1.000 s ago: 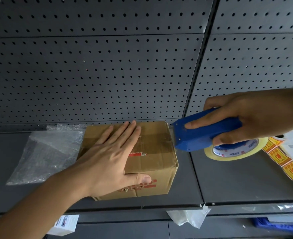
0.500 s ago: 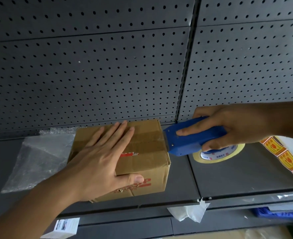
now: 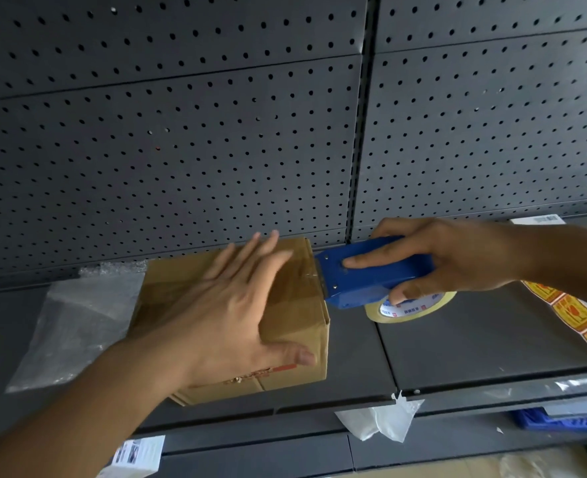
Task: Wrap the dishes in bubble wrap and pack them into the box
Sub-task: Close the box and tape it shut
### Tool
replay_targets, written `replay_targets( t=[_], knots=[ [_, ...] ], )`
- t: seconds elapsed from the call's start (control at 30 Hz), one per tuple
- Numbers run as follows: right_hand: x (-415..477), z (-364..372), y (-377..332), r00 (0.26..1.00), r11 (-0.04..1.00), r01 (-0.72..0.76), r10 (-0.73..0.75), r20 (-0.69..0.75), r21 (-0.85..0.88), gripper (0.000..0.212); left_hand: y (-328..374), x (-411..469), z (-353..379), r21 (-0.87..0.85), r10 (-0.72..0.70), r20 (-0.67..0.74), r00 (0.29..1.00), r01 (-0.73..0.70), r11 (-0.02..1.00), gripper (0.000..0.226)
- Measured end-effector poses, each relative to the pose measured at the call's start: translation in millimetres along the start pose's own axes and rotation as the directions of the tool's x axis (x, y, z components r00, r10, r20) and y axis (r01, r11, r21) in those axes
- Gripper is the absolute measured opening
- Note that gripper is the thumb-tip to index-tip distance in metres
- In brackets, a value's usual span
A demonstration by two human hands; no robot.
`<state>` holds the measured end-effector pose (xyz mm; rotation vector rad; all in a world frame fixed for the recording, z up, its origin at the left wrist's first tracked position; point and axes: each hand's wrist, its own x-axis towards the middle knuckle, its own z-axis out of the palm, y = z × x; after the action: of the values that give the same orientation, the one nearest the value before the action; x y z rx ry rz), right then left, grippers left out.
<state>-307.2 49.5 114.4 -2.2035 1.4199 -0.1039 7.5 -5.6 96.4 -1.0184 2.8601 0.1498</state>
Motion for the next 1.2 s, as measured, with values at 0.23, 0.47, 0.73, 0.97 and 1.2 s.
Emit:
replay_targets(
  t=[0.23,0.47,0.73,0.97,1.2],
  knots=[
    [-2,6,5,1.0,0.996,-0.015,0.016,-0.019,0.088,0.058,0,9,11,0.083,0.063,0.035,0.997,-0.066,0.994,0.101],
    [-20,2,11,0.998,0.984,-0.005,0.015,-0.056,0.179,0.06,0,7,12,0.096,0.059,0.053,0.997,-0.064,0.993,0.099],
    [-30,-5,14,0.999,0.993,-0.022,0.027,-0.047,0.114,0.06,-1,9,15,0.086,0.07,0.028,0.997,-0.072,0.994,0.099],
    [-17,-3,2,0.998,0.998,-0.043,0.045,0.046,-0.045,0.056,-2,9,16,0.071,0.066,0.011,0.998,-0.067,0.995,0.099],
    [2,-13,-16,0.993,0.994,-0.041,0.052,0.104,-0.106,0.059,-2,8,16,0.074,0.068,-0.007,0.998,-0.067,0.995,0.098]
  ],
)
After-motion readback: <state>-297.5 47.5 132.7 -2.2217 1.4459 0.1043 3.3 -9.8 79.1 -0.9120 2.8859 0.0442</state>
